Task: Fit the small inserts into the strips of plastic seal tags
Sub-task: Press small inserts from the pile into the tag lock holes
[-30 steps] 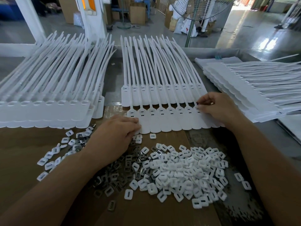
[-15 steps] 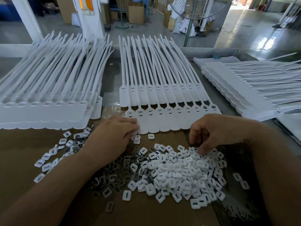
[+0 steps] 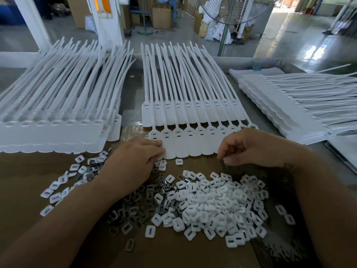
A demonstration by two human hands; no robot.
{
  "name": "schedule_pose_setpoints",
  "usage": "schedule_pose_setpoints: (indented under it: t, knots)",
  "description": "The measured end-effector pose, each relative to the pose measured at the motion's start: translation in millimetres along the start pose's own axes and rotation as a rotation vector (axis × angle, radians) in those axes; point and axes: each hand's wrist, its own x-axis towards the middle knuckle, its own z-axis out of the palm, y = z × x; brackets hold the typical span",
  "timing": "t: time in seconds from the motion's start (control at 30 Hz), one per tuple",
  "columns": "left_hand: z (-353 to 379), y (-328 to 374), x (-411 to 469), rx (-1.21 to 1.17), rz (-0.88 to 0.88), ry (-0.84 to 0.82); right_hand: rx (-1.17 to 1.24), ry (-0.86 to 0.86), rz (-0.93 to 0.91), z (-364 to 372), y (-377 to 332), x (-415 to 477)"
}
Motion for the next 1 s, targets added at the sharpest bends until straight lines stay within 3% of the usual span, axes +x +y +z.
schedule_pose_setpoints:
  t: [0.33,0.63,0.77,1.0]
  knots:
    - [-1,0,-2,0.0,0.005,0.001,0.159,0.243,0.09,-4,11,4]
    - [-1,-1,0,0.01,0.011,0.002,0.231,0.87,0.246,-11,42,19]
    - [-1,-1,1,0.01,0.013,0.002,0.173,0.901,0.288,-11,52,27]
    - [-2,0,1,0.011,0.014,0.001,0.061,0.788,0.358,-11,60,31]
